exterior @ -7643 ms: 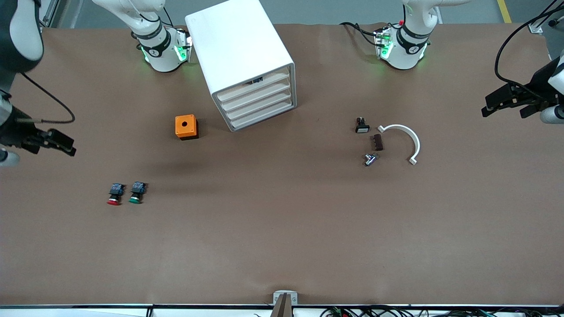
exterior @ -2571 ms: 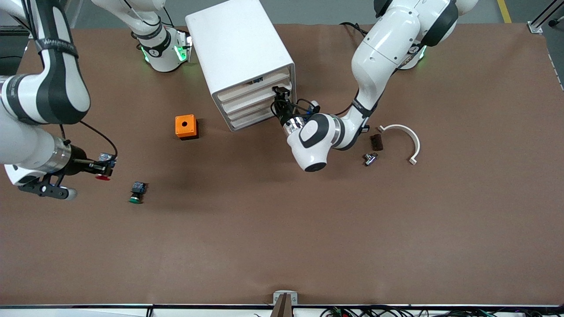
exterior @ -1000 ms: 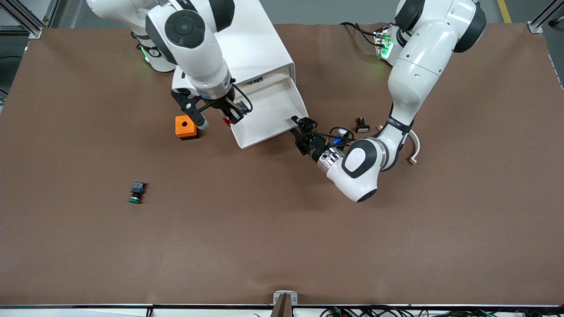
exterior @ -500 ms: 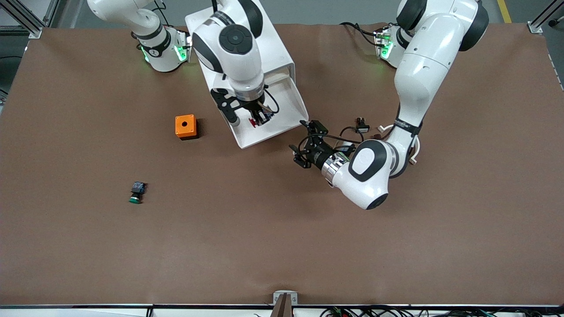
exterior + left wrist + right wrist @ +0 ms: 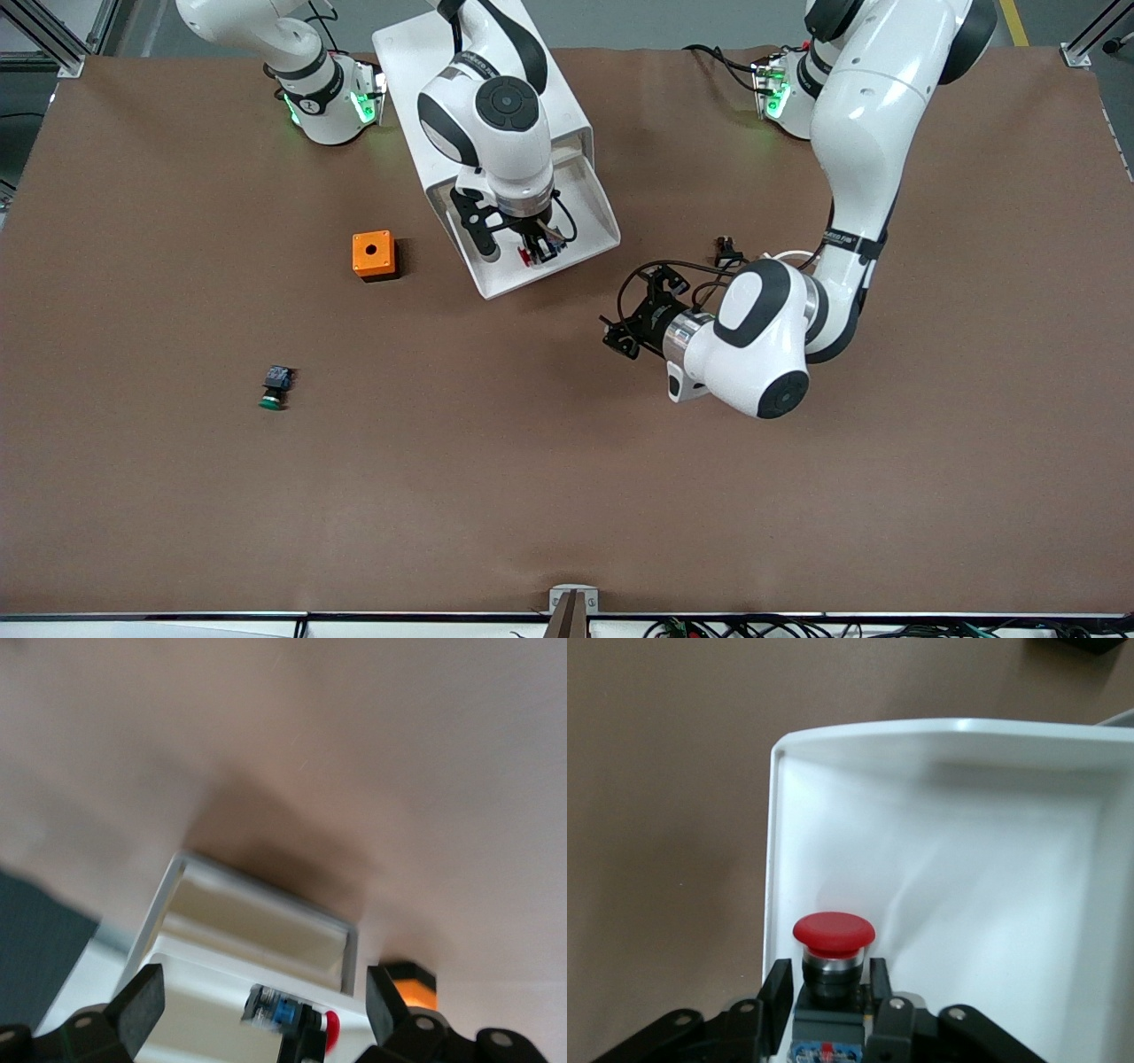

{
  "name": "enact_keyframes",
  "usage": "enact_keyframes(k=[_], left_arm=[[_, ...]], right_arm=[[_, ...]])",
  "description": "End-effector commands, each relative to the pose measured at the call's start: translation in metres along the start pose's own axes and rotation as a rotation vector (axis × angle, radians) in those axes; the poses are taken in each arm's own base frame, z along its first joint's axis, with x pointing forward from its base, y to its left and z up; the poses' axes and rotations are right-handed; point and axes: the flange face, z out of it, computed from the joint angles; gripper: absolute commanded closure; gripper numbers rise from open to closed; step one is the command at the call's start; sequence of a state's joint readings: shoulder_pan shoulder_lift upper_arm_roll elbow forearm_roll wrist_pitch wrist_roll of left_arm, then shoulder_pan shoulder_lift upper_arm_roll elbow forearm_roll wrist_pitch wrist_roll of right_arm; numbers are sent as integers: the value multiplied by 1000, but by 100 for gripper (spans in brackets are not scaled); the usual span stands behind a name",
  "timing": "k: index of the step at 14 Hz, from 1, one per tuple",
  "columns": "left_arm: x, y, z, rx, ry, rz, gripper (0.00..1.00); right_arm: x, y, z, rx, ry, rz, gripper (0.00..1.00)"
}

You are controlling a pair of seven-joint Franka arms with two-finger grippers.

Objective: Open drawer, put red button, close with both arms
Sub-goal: 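Lower the red button into the open drawer and open the right gripper, then withdraw the right gripper while the left gripper pushes the drawer inward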

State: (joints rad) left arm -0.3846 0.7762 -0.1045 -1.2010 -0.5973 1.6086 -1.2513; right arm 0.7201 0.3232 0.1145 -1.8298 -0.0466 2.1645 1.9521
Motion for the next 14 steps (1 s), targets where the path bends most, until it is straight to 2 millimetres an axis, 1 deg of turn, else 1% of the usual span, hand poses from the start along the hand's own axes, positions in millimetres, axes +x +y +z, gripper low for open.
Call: enact_keyframes(k=[1, 2, 3, 4, 5, 6, 7, 8, 9, 12, 13, 14], left_arm=[[-17, 3, -11, -45, 181, 119, 0], [-26, 4, -18, -56, 273, 162, 0], [-29, 7, -16, -60, 341, 187, 0], [-36, 11, -13, -65, 386, 212, 0], [-36, 13, -14, -76, 423, 225, 0], [-40, 17, -15, -91, 474, 259, 0], [-46, 20, -13, -94, 532, 303, 0], [-57, 21, -8, -80, 569, 343, 0], [-62, 22, -3, -67, 591, 368, 0], [-76, 27, 11, -63, 661, 427, 0], [-77, 29, 12, -74, 671, 435, 0], [-86, 31, 21, -78, 682, 461, 0]], right_arm=[[2, -3, -5, 7, 16, 24, 0], [4, -5, -8, 13, 14, 26, 0], [9, -9, -16, 26, 12, 23, 0], [19, -15, -26, 28, 14, 16, 0], [36, -20, -36, 5, 21, -17, 0], [54, -24, -51, -19, 20, -71, 0], [74, -27, -64, -26, 19, -120, 0], [91, -28, -77, -14, 17, -156, 0], [108, -28, -93, 9, 10, -214, 0], [163, -22, -124, 6, 5, -435, 0], [190, -18, -133, 1, 6, -510, 0], [215, -14, -141, 2, -5, -604, 0]])
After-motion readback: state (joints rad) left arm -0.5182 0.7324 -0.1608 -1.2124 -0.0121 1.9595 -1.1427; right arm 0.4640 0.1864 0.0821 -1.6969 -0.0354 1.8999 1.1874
